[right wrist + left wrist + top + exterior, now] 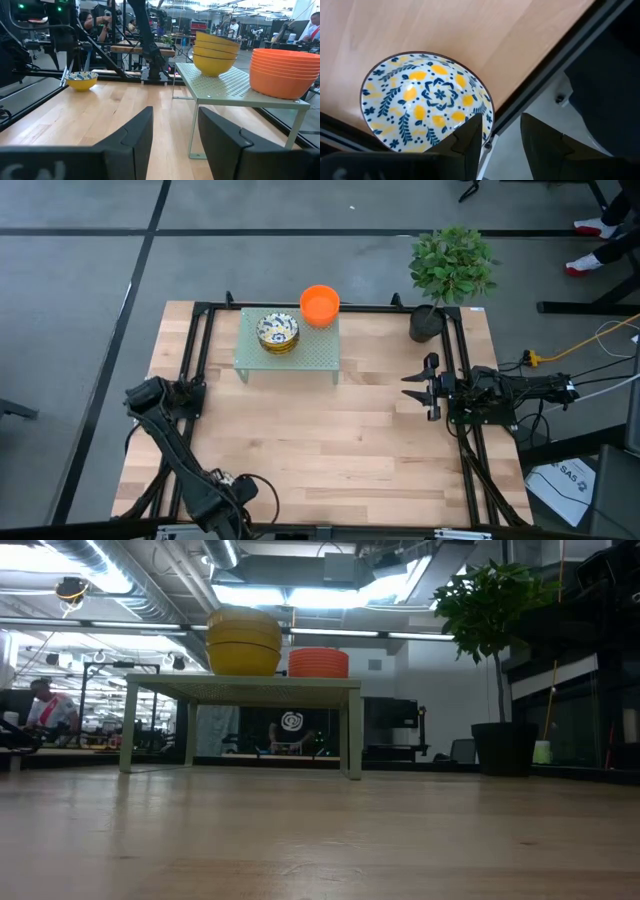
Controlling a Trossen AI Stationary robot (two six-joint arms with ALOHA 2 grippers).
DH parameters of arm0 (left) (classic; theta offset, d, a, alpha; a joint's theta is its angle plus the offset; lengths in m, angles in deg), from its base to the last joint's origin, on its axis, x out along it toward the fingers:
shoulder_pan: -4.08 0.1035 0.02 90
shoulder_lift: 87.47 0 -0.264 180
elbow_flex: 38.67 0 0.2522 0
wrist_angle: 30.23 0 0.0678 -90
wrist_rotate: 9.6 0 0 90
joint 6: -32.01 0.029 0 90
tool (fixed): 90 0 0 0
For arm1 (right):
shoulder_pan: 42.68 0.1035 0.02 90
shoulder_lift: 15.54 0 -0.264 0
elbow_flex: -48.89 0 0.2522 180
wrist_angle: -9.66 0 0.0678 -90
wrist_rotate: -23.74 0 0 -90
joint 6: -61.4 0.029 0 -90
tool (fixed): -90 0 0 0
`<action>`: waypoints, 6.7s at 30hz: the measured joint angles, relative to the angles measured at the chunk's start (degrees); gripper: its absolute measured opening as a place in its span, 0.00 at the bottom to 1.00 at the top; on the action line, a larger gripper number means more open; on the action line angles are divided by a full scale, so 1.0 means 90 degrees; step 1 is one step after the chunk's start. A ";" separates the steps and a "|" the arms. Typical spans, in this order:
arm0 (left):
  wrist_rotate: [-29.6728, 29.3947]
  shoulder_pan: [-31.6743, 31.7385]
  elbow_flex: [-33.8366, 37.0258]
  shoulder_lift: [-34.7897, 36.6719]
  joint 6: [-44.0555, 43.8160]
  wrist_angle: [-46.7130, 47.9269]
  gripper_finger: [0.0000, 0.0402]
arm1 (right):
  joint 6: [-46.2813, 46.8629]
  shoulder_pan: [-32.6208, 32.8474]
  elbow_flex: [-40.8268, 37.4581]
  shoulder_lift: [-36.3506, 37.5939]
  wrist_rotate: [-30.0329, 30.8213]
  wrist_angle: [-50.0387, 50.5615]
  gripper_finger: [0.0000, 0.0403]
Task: Pick & Place Mini bowls
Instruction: Stack the yellow bowl on top of the other yellow bowls on the shelf
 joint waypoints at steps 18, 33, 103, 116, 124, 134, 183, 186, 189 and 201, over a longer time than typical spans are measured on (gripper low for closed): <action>0.0049 -0.0273 0.0068 -0.0402 -0.0671 0.0039 0.32 | 0.0000 0.0000 0.0000 0.0000 0.0000 0.0000 0.39; 0.0182 -0.0299 0.0068 -0.0541 -0.0482 -0.0100 0.32 | 0.0000 0.0000 0.0000 0.0000 0.0000 0.0000 0.39; -0.1717 0.1189 0.0044 0.0529 0.3228 0.0277 0.02 | 0.0000 -0.0002 0.0000 0.0000 0.0000 -0.0001 0.39; -0.3081 0.2527 0.0041 0.2268 0.5739 -0.0269 0.02 | 0.0000 -0.0001 0.0000 -0.0001 0.0000 0.0000 0.39; -0.3119 0.3175 0.0039 0.2859 0.6868 -0.0240 0.02 | 0.0000 0.0000 0.0000 -0.0002 0.0001 0.0000 0.39; -0.3132 0.4224 -0.0475 0.2927 0.8755 -0.0193 0.02 | 0.0000 -0.0001 0.0000 -0.0002 0.0000 0.0000 0.39; -0.1455 0.8238 -0.1836 0.2132 1.1904 0.2105 0.02 | 0.0000 -0.0001 0.0000 -0.0001 0.0000 0.0000 0.39; -0.1069 0.8398 -0.1836 0.2132 1.2083 0.2108 0.02 | 0.0000 -0.0001 0.0000 0.0000 0.0002 -0.0002 0.39; -0.0771 0.8485 -0.1836 0.2121 1.2143 0.2124 0.02 | 0.0000 -0.0002 0.0000 -0.0002 0.0000 -0.0002 0.39; -0.0744 0.8280 -0.1836 0.1621 1.2345 0.2596 0.02 | 0.0000 -0.0002 0.0000 -0.0002 0.0002 0.0000 0.39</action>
